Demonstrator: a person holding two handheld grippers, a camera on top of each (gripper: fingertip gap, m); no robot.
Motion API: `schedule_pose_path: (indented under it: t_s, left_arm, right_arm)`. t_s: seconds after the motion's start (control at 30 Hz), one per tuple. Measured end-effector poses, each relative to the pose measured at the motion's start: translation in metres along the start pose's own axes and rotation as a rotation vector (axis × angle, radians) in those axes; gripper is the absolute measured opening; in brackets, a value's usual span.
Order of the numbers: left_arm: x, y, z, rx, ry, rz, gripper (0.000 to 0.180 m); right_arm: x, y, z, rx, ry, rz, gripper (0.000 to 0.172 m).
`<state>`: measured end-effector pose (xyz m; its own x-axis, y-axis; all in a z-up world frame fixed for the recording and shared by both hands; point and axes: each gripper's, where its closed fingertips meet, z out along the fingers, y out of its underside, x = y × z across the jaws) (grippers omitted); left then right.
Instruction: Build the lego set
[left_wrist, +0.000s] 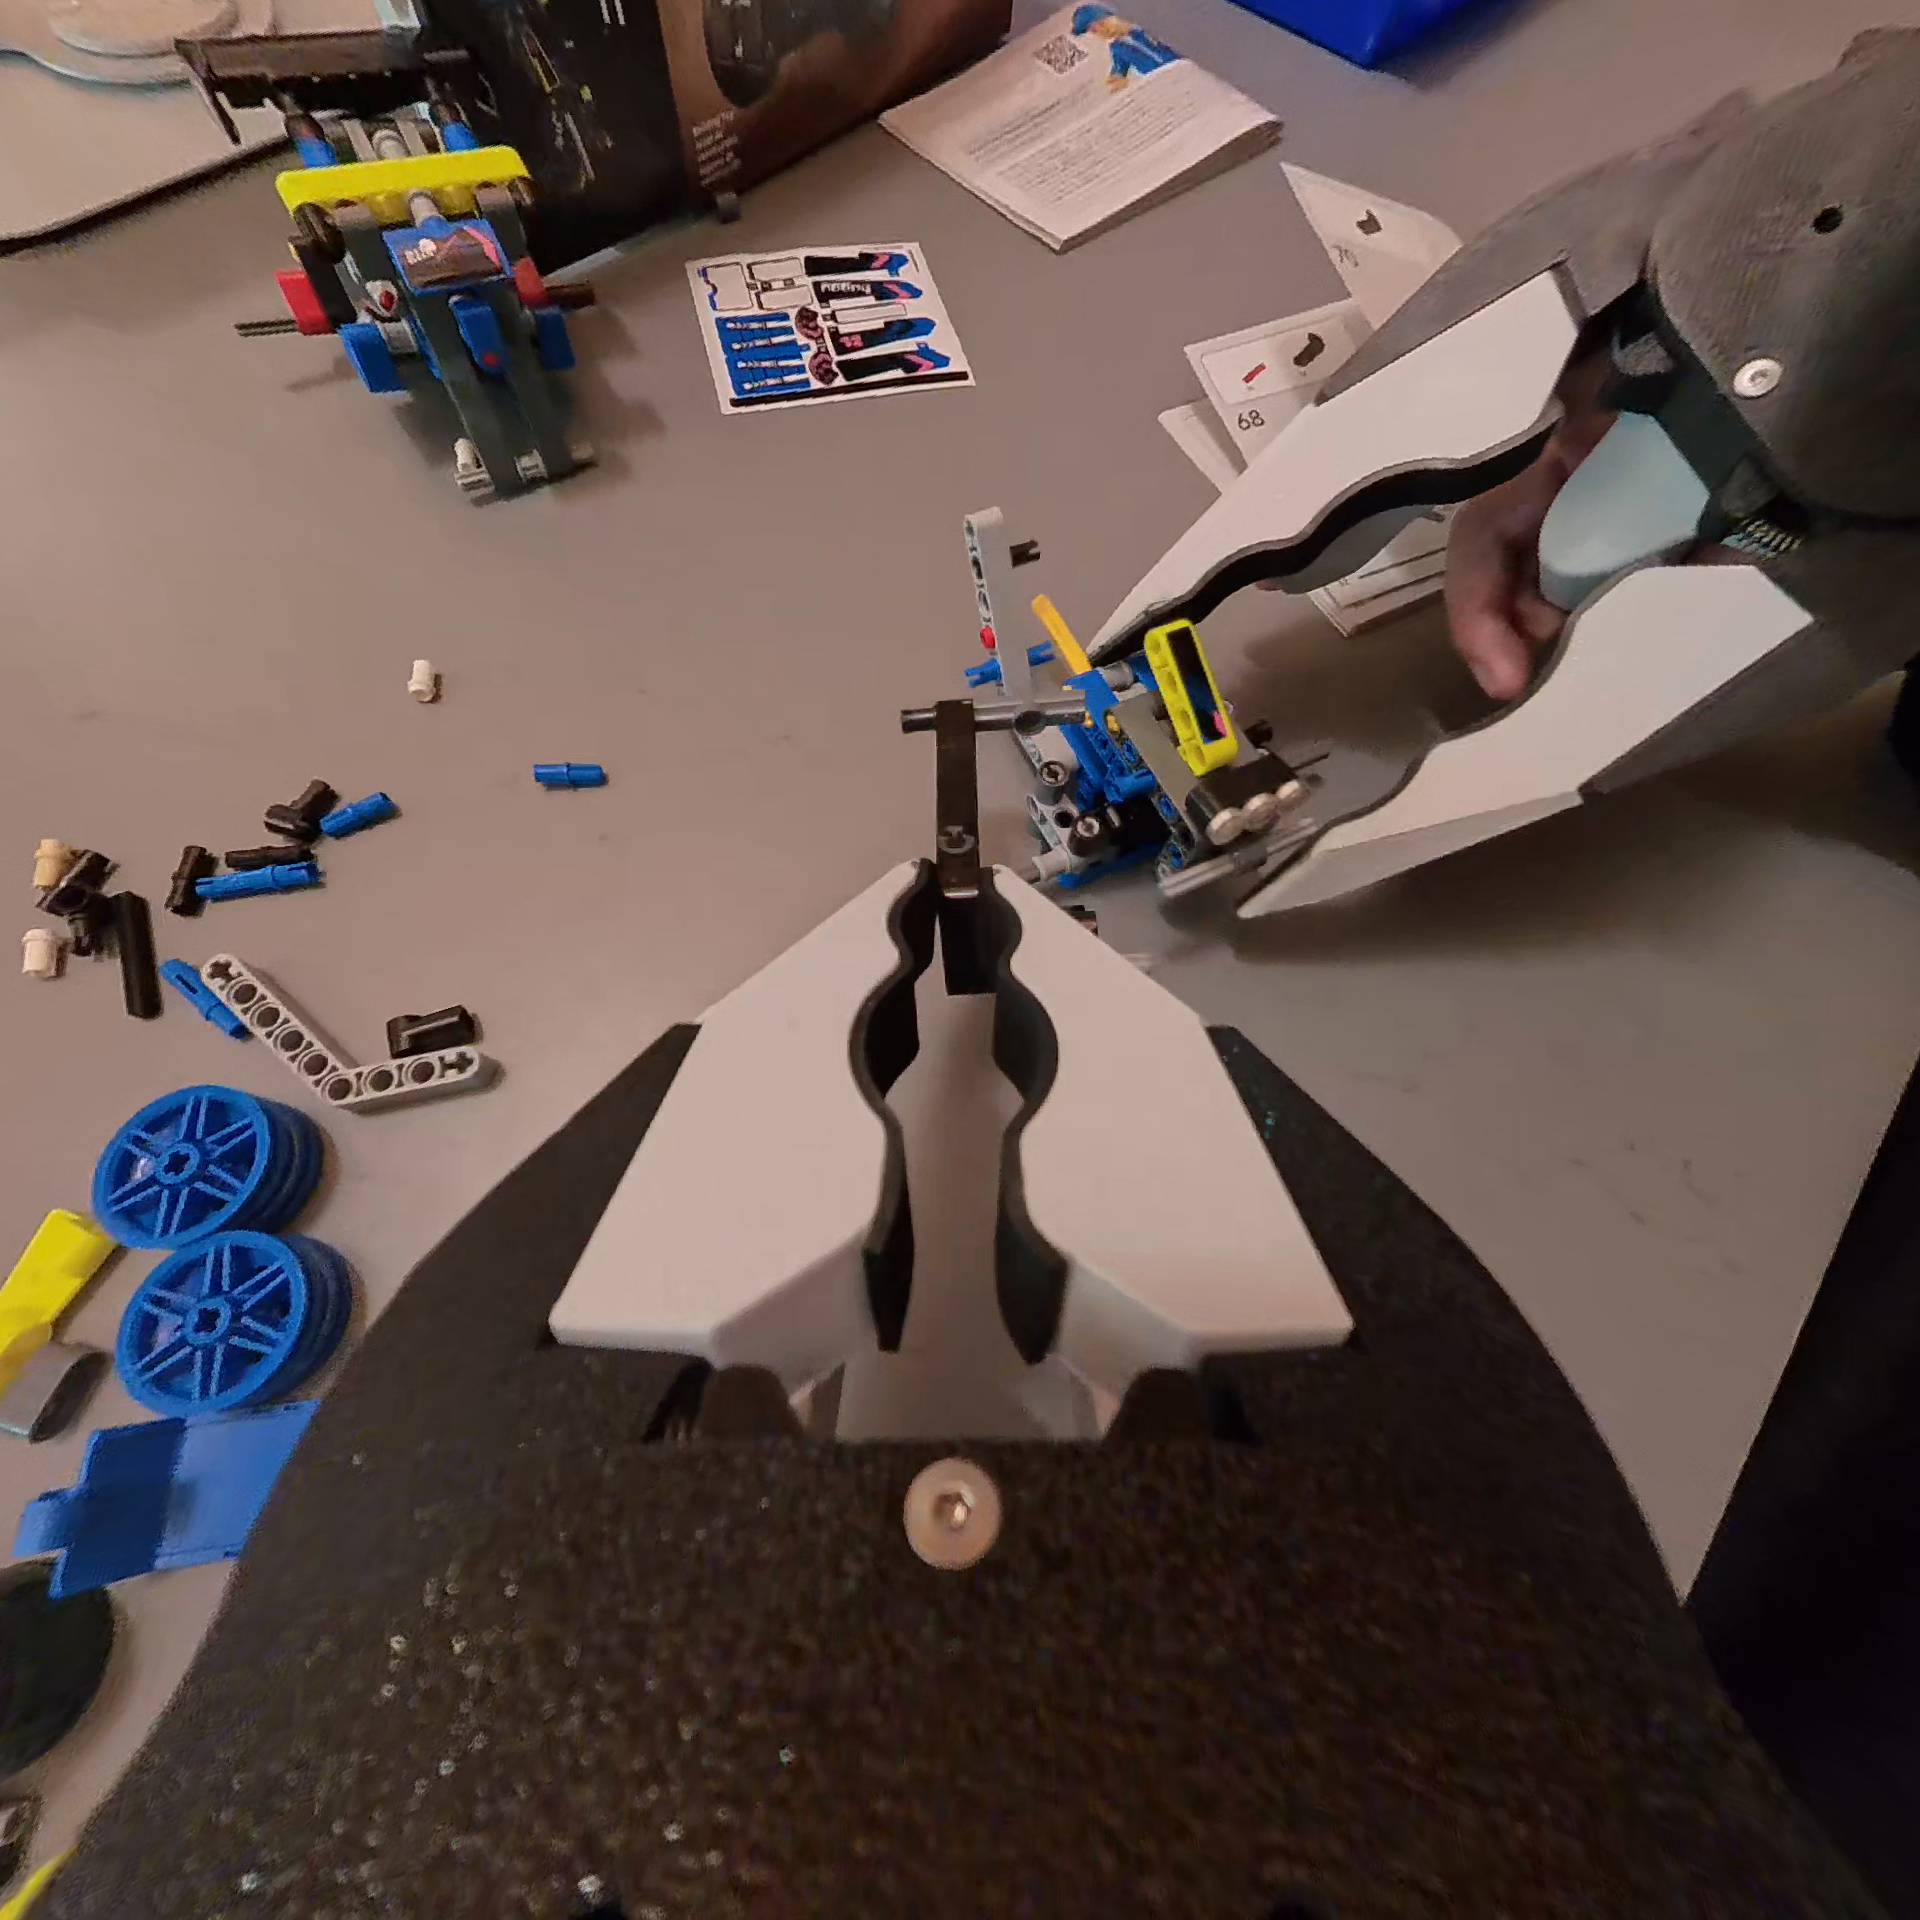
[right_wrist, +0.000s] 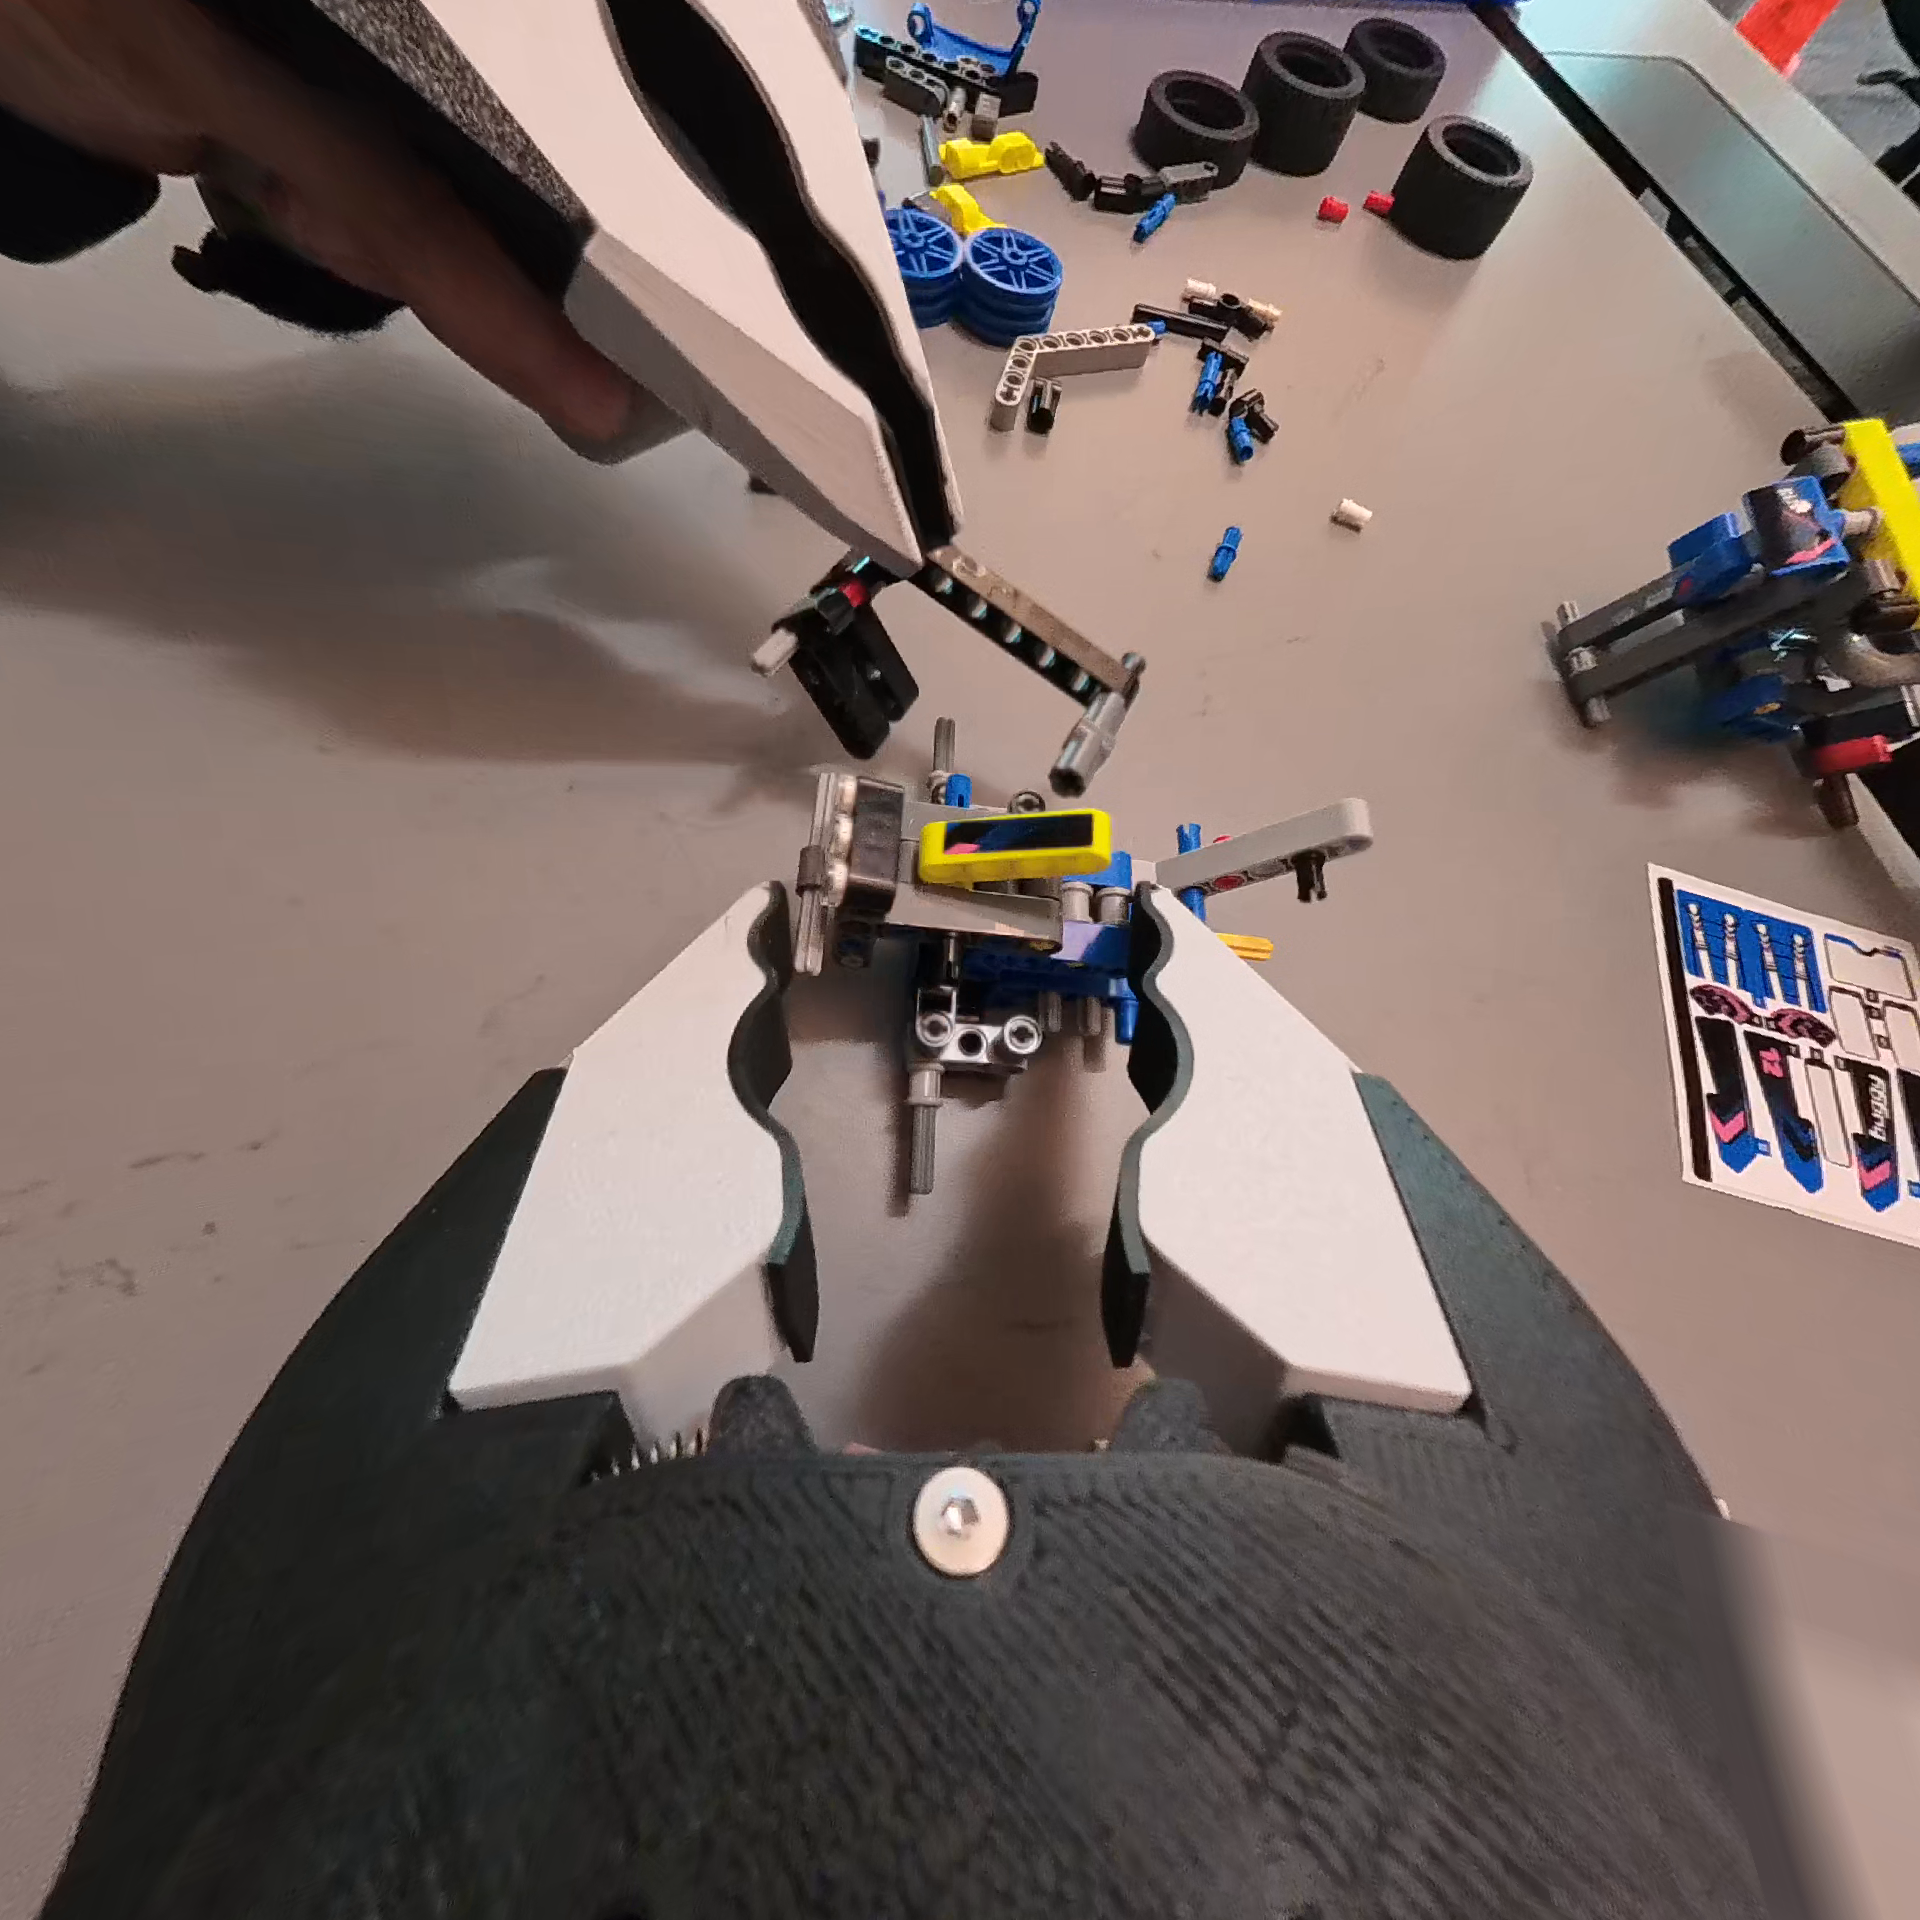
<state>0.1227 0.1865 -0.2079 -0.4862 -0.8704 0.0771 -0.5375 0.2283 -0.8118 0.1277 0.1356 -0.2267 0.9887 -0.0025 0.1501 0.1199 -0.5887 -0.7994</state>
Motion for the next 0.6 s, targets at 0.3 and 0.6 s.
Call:
schedule_pose_path:
  t_s: [0.3, 0.6]
  left_arm:
    - [-0.002, 0.01, -0.003, -0.026, 0.079, -0.143, 0.004]
    - [-0.003, 0.009, -0.007, 0.007, 0.154, -0.277, 0.004]
  right_arm:
    - [-0.005, -0.004, -0.001, 0.026, 0.037, -0.025, 0.059]
    - [-0.002, -0.003, -0.002, 0.047, 0.042, -0.027, 0.065]
